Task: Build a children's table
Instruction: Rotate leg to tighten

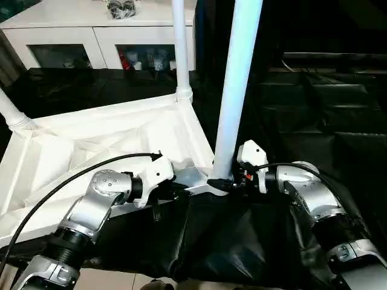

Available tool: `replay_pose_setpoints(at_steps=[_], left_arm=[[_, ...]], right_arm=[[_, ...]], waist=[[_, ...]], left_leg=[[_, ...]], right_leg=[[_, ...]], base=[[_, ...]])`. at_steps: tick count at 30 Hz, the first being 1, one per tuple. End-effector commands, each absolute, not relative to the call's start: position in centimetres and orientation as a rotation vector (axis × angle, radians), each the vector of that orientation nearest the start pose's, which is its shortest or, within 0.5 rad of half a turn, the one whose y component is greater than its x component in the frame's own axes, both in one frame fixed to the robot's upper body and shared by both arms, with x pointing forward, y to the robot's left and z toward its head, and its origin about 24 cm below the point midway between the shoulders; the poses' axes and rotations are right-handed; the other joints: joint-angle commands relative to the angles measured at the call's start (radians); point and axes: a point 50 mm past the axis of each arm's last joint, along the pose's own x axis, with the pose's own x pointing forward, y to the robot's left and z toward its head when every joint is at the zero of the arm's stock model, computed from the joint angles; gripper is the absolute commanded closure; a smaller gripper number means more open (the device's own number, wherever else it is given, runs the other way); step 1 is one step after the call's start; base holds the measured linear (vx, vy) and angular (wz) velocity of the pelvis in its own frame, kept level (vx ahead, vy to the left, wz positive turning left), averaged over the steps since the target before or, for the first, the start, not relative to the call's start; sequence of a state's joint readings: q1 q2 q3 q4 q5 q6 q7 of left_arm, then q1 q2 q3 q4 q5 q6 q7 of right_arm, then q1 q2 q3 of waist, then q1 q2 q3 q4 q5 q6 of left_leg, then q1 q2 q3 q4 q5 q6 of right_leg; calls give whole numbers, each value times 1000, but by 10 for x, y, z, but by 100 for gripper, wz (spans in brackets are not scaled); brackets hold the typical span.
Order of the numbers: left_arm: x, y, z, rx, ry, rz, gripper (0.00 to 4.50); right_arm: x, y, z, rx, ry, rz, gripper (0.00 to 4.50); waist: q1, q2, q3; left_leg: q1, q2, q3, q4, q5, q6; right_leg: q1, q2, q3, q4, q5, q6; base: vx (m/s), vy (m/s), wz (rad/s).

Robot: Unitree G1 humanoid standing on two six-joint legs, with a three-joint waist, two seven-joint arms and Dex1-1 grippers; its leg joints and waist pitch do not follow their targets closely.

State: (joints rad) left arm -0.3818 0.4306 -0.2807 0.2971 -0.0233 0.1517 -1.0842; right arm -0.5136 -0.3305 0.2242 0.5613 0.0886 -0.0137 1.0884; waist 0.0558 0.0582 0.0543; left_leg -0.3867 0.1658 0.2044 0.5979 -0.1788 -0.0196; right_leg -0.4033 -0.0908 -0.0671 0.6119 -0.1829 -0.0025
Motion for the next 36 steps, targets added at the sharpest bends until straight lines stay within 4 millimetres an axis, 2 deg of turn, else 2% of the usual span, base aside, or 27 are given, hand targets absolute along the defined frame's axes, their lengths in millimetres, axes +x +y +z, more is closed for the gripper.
replay_pose_setpoints(at_steps=[1,3,4,6,7,11,12,13,14,15,17,18,20,22,23,25,28,29,31,34,35,36], left_arm=[[286,144,53,368,319,-1228,450],[287,148,54,377,321,-1220,450],[287,149,54,379,321,-1217,450],[287,151,56,383,322,-1208,450],[287,152,56,385,323,-1200,450],[292,154,59,395,313,-1136,450],[301,150,63,399,290,-1035,450],[301,150,63,399,290,-1035,450],[309,143,67,387,265,-940,450],[315,137,69,370,249,-871,450],[321,123,70,339,236,-803,450],[324,118,70,339,228,-769,450],[326,108,67,344,223,-741,450],[325,94,62,319,232,-740,450],[324,84,61,325,229,-756,450],[324,82,61,331,227,-762,450],[324,81,63,336,220,-786,450],[323,81,64,337,215,-799,450],[322,84,65,342,204,-833,450],[319,91,66,356,187,-902,450],[317,94,67,358,183,-936,450],[313,97,68,358,175,-992,450]], right_arm=[[310,-127,48,-292,271,1267,194],[309,-127,46,-290,278,1280,195],[308,-126,46,-291,279,1285,196],[307,-126,46,-292,281,1290,196],[307,-125,46,-290,280,1290,196],[306,-123,44,-279,278,1262,196],[312,-119,39,-282,283,1146,196],[312,-119,39,-282,283,1146,196],[317,-113,34,-278,283,1004,196],[318,-105,31,-256,273,933,196],[318,-91,27,-192,268,828,196],[318,-83,25,-171,271,794,198],[319,-69,23,-141,272,732,198],[321,-52,21,-91,297,627,198],[323,-38,23,-76,295,581,198],[323,-30,26,-80,274,611,198],[324,-28,31,-97,231,627,198],[325,-30,33,-76,228,615,163],[328,-37,38,-22,207,623,128],[333,-55,44,-45,163,631,119],[335,-62,45,-70,149,645,108],[335,-73,47,-91,141,699,108]], waist=[[5,-31,-60],[4,-31,-58],[2,-34,-49],[2,-32,-50],[0,-33,-42],[-3,-35,-37],[-5,-35,-33],[-8,-35,-32],[-11,-42,-29],[-11,-36,-28],[-22,-41,-24],[-23,-44,-25],[-25,-40,-24],[-30,-40,-23],[-29,-38,-23],[-30,-38,-22],[-27,-38,-25],[-26,-38,-23],[-26,-37,-25],[-29,-35,-28],[-28,-37,-28],[-25,-34,-33]], left_leg=[[15,65,-33,-69,-210,80],[17,65,-33,-70,-221,76],[16,66,-33,-73,-235,74],[19,67,-35,-75,-251,67],[18,67,-36,-79,-264,63],[22,68,-37,-83,-299,46],[22,69,-37,-85,-300,42],[21,69,-37,-87,-302,36],[24,68,-38,-88,-319,20],[27,68,-39,-89,-326,12],[27,67,-45,-96,-356,-22],[27,66,-45,-95,-359,-23],[27,64,-46,-95,-363,-12],[23,62,-46,-98,-361,-9],[26,62,-46,-98,-373,-14],[26,63,-48,-99,-379,-15],[23,64,-44,-102,-344,1],[24,65,-42,-103,-337,6],[22,64,-42,-102,-335,10],[15,65,-45,-103,-321,19],[18,65,-43,-101,-319,22],[20,65,-40,-98,-300,28]], right_leg=[[38,-65,48,-77,-286,-225],[37,-65,48,-79,-304,-220],[32,-65,50,-84,-322,-215],[32,-66,50,-85,-347,-208],[29,-64,51,-87,-358,-204],[27,-66,53,-91,-387,-198],[24,-65,55,-91,-387,-197],[22,-63,55,-92,-388,-199],[22,-66,55,-97,-420,-192],[19,-66,56,-97,-429,-191],[19,-64,53,-99,-457,-175],[18,-66,55,-101,-456,-172],[16,-67,57,-104,-440,-166],[14,-66,58,-104,-425,-169],[13,-67,57,-106,-434,-167],[14,-68,57,-107,-435,-161],[20,-66,58,-105,-359,-162],[20,-66,58,-104,-341,-168],[22,-67,59,-103,-334,-173],[30,-70,56,-100,-322,-180],[28,-69,56,-101,-316,-185],[30,-69,57,-98,-287,-196]], base=[[0,0,0],[0,0,0],[0,0,0],[0,0,0],[0,0,0],[0,0,0],[0,0,0],[0,0,0],[0,0,0],[0,0,0],[0,0,0],[0,0,0],[0,0,0],[0,0,0],[0,0,0],[0,0,0],[0,0,0],[0,0,0],[0,0,0],[0,0,0],[0,0,0],[0,0,0]])
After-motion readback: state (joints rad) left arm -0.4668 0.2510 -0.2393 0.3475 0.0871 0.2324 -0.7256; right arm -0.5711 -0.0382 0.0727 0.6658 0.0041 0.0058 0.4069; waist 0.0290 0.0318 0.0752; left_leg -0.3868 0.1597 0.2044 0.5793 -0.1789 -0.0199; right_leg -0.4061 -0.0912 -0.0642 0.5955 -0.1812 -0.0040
